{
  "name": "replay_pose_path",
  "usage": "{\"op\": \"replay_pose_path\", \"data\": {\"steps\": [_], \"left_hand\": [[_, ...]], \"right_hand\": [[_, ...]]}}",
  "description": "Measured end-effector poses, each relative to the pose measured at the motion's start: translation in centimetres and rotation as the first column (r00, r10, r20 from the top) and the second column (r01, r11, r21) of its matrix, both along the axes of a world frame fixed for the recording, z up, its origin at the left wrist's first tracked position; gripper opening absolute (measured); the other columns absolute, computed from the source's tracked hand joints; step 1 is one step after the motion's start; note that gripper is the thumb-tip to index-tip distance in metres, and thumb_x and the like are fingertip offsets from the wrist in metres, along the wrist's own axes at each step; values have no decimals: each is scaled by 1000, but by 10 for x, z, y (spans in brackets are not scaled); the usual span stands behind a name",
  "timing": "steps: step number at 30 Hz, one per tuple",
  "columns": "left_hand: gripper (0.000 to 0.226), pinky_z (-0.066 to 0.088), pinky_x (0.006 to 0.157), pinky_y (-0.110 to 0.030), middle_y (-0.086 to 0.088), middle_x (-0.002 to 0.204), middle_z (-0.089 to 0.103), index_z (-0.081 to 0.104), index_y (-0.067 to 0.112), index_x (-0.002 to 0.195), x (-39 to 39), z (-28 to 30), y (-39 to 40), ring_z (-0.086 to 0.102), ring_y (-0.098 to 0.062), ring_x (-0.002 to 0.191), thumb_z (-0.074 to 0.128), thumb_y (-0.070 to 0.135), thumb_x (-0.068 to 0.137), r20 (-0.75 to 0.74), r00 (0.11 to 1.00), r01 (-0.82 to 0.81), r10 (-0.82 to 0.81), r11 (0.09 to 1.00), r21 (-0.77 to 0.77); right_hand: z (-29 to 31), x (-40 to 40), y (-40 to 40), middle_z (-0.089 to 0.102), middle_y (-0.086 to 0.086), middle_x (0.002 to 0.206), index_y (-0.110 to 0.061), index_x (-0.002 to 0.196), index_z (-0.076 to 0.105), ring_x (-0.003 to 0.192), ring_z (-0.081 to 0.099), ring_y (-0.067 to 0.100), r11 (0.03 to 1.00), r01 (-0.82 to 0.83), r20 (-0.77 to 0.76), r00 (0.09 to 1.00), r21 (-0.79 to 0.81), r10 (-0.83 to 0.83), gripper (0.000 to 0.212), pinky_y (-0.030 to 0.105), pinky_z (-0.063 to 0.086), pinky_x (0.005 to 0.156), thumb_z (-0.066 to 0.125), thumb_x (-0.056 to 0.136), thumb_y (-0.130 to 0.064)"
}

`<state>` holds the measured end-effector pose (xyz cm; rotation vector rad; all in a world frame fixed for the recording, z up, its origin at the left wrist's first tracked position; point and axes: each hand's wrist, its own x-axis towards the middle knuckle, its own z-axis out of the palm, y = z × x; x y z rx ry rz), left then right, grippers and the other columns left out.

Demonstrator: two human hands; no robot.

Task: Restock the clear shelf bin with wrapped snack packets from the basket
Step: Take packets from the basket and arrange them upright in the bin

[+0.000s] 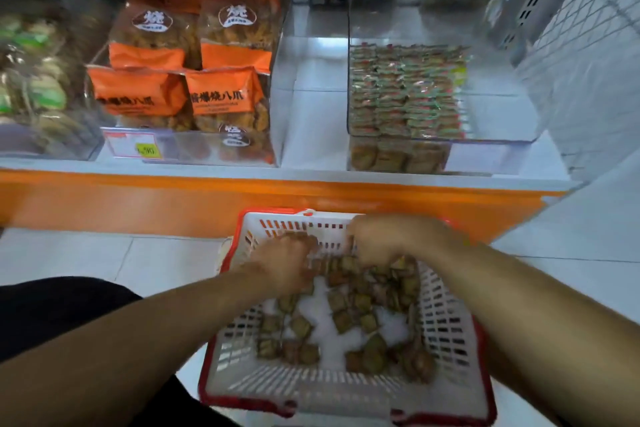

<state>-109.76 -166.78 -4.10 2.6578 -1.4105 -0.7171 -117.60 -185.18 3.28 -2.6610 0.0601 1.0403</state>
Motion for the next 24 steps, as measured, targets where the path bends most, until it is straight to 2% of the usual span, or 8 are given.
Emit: {"op": "replay_pose_path", "data": {"steps": [4, 6, 9, 14, 17, 20, 22, 24], "left_hand": [[57, 36, 114, -36, -12, 148, 51, 42, 13, 150, -1, -83, 29, 49, -27, 136, 55, 30, 97, -184, 980, -33, 71, 979, 201], [62, 28, 120, -42, -10, 154, 45, 41, 13, 151, 0, -108, 33, 39, -26, 144, 59, 31, 94, -272, 947, -131, 171, 979, 158], [62, 41, 114, -46, -9, 144, 56, 53, 19, 143, 2, -136, 25, 49, -28, 137, 66, 24, 83, -400, 852, -322, 336, 941, 106], [56, 52, 99, -28, -8, 133, 63, 57, 18, 137, 15, -173, 9, 60, -23, 118, 67, 27, 82, -490, 688, -560, 534, 821, 109], [62, 53, 92, -23, -5, 126, 66, 53, 18, 139, 21, -192, 4, 63, -24, 114, 74, 17, 81, -527, 614, -652, 588, 754, 81], [75, 53, 68, -9, 1, 114, 66, 46, 17, 143, 20, -207, 2, 67, -12, 98, 80, 1, 79, -633, 462, -768, 621, 637, 64], [86, 59, 77, -22, -10, 126, 63, 34, 15, 150, 16, -211, -1, 67, -19, 104, 77, -11, 80, -734, 314, -807, 602, 577, 128], [97, 54, 99, -42, -18, 140, 55, 19, 12, 157, 13, -213, -4, 60, -31, 124, 75, -12, 81, -763, 263, -794, 590, 582, 176]], "right_hand": [[-130, -26, 18, 60, 8, 132, -19, 120, 64, 122, 56, 31, 907, 382, 102, 910, 175, -403, 31, 40, 48, 101, 57, 91, -18], [-178, -29, 21, 50, 11, 143, -15, 132, 58, 134, 47, 33, 893, 387, 47, 912, 230, -407, 41, 45, 42, 109, 59, 91, -15], [-232, -29, 22, 20, 6, 166, -19, 156, 31, 153, 18, 28, 897, 411, 56, 904, 165, -425, 64, 46, 21, 123, 53, 96, -17], [-285, -13, 22, 3, 3, 168, -26, 161, 10, 156, 1, 29, 894, 436, 156, 880, 107, -448, 81, 46, 1, 125, 57, 94, -23], [-302, -8, 32, 8, 12, 166, -27, 160, 10, 152, 6, 38, 906, 423, 180, 892, -16, -414, 79, 50, 11, 123, 50, 93, -13], [-312, -3, 41, 21, 12, 163, -26, 159, 17, 148, 18, 37, 919, 392, 216, 902, -52, -373, 71, 50, 17, 124, 49, 96, -15], [-315, 2, 40, 20, 8, 163, -28, 158, 19, 147, 21, 36, 906, 424, 145, 896, 12, -421, 66, 52, 25, 121, 49, 99, -21], [-318, 9, 39, 22, 4, 162, -30, 155, 25, 146, 24, 34, 903, 425, 74, 901, 55, -429, 58, 52, 32, 116, 46, 102, -26]]}}
